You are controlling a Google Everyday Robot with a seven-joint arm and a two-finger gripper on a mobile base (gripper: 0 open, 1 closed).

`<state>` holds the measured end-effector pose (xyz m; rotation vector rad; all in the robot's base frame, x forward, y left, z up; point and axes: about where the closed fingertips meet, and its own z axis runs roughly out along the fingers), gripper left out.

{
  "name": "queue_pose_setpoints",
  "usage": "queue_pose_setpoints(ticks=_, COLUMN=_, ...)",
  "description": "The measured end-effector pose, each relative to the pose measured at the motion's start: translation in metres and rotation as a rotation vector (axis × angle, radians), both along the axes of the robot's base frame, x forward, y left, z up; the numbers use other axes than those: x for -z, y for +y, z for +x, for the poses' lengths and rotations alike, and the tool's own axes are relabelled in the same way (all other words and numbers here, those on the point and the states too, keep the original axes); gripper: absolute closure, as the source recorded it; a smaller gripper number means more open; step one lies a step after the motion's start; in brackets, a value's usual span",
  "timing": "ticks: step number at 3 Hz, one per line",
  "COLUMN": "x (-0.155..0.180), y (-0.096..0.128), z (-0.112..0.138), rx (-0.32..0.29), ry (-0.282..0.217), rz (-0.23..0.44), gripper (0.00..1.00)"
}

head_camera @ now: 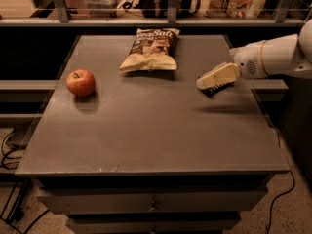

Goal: Move rxbar chocolate near brown chip bag

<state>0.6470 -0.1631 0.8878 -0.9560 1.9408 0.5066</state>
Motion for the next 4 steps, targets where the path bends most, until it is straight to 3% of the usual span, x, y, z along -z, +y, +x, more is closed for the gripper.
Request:
queue_pose_setpoints(ticks=3, x=0.050, y=-0.001, z=-0.008, rx=0.045, ry=0.114, rz=-0.014, gripper=0.00)
queue_pose_setpoints(ticks=4, x=0.063, y=-0.006, z=-0.004, rx=0.078, ry=0.136, rz=-0.016, gripper=0.18)
